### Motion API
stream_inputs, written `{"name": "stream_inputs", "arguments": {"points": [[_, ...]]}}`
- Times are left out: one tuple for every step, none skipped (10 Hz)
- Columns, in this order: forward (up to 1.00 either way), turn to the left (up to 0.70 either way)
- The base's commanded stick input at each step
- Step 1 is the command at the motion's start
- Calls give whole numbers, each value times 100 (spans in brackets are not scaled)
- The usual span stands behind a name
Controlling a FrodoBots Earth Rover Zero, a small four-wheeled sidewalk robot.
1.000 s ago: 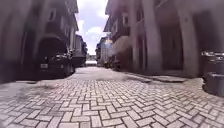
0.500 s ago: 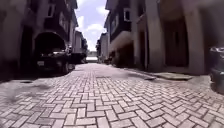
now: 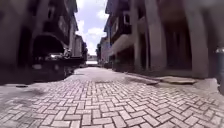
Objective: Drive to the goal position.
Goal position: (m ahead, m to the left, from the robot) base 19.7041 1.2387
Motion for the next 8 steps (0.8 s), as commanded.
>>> {"name": "stream_inputs", "arguments": {"points": [[50, 0], [50, 0], [50, 0], [50, 0], [50, 0], [50, 0], [50, 0], [50, 0]]}}
